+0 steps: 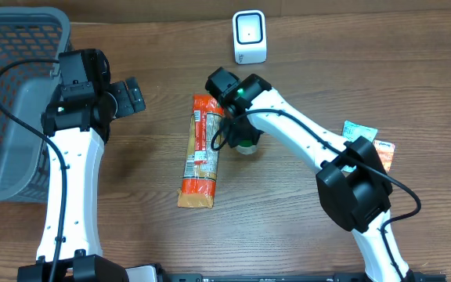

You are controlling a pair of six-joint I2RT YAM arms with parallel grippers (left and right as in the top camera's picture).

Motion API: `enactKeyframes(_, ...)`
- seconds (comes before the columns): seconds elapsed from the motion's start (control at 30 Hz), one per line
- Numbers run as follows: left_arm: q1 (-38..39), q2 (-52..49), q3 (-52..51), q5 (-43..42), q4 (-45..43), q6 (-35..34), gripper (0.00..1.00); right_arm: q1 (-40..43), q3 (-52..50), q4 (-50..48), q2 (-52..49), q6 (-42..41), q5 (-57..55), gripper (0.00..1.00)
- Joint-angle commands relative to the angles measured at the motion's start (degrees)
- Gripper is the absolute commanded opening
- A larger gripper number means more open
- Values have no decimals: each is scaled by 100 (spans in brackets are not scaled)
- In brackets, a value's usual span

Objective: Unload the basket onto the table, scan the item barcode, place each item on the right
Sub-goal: 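Lower the right gripper around the green-capped jar and close it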

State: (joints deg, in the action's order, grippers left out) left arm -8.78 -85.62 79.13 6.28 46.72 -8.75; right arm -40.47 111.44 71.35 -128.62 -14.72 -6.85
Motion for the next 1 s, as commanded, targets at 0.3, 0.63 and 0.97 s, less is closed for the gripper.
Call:
enactKeyframes(0.3,-15,-57,57,28,-22,107,100,170,-48,782,-31,-1958,-15,91)
enactKeyframes(0.63,-15,-57,57,28,-22,107,100,170,-48,892,-33,-1982,61,96)
enactKeyframes(0.97,-15,-57,57,28,-24,107,99,160,-48,916,-33,-1980,203,93)
